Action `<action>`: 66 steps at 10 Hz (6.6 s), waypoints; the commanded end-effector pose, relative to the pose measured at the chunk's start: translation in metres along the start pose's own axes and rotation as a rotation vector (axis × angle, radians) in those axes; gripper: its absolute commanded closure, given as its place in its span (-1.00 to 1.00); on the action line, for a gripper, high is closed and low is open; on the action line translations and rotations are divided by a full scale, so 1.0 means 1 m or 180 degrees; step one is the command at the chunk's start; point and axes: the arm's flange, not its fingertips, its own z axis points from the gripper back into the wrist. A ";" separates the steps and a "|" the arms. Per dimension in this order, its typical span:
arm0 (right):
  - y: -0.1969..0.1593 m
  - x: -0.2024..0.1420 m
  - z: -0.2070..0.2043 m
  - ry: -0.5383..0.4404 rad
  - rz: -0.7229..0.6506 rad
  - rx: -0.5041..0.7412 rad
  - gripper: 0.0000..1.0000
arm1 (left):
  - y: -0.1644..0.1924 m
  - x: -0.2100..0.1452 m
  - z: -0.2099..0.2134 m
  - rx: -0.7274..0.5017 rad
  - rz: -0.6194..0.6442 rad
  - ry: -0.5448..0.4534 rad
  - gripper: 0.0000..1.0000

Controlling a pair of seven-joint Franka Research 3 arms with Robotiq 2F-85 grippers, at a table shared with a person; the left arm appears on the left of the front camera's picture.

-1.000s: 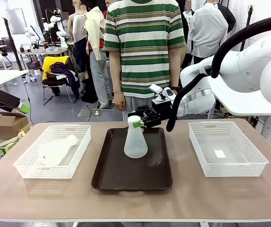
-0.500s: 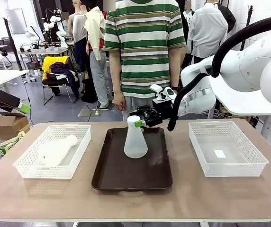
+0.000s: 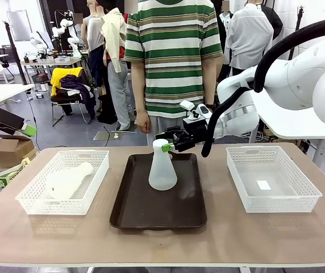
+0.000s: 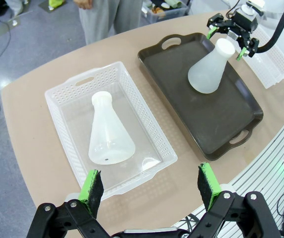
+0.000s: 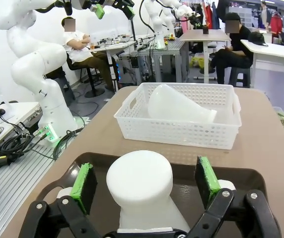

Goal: Prepare the laboratory tools.
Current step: Place the picked Big flask upright in the Handle tray as instructed by the person, then pick up the Big flask that the person points to.

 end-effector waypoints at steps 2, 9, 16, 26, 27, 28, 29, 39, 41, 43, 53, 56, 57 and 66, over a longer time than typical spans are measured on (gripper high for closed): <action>0.000 -0.001 0.000 -0.0006 0.0046 0.0006 -1.00 | 0.004 -0.002 0.001 -0.0006 -0.0051 0.0022 -1.00; 0.000 -0.001 0.000 -0.0006 0.0046 0.0006 -1.00 | 0.004 -0.002 0.001 -0.0006 -0.0051 0.0022 -1.00; 0.137 0.067 0.073 0.0419 0.0019 -0.0918 -1.00 | 0.004 -0.002 0.001 -0.0006 -0.0051 0.0022 -1.00; 0.258 0.057 0.186 0.0389 -0.1261 -0.2400 -1.00 | 0.004 -0.002 0.001 -0.0006 -0.0051 0.0022 -1.00; 0.257 0.049 0.190 0.0347 -0.1315 -0.2417 -1.00 | 0.004 -0.002 0.001 -0.0006 -0.0051 0.0022 -1.00; 0.255 0.043 0.192 0.0324 -0.1388 -0.2413 -1.00 | 0.004 -0.002 0.001 -0.0006 -0.0051 0.0022 -1.00; 0.249 0.037 0.194 0.0316 -0.1440 -0.2436 -1.00 | 0.004 -0.002 0.001 -0.0006 -0.0051 0.0022 -1.00; 0.261 0.043 0.193 0.0451 -0.1306 -0.2391 -1.00 | 0.004 -0.002 0.001 -0.0006 -0.0051 0.0022 -1.00; 0.261 0.043 0.193 0.0451 -0.1306 -0.2391 -1.00 | 0.004 -0.002 0.001 -0.0006 -0.0051 0.0022 -1.00; 0.261 0.043 0.193 0.0451 -0.1306 -0.2391 -1.00 | 0.004 -0.002 0.001 -0.0006 -0.0051 0.0022 -1.00; 0.261 0.043 0.193 0.0451 -0.1306 -0.2391 -1.00 | -0.002 0.012 -0.006 0.0138 0.0046 0.0156 -1.00; 0.261 0.043 0.193 0.0451 -0.1306 -0.2391 -1.00 | -0.007 0.072 -0.041 0.0675 -0.0180 0.0976 -1.00; 0.261 0.043 0.193 0.0451 -0.1306 -0.2391 -1.00 | -0.004 0.089 -0.053 0.0767 -0.0235 0.1059 -1.00; 0.261 0.043 0.193 0.0451 -0.1306 -0.2391 -1.00 | 0.076 0.125 -0.233 0.0765 -0.0286 0.1822 -1.00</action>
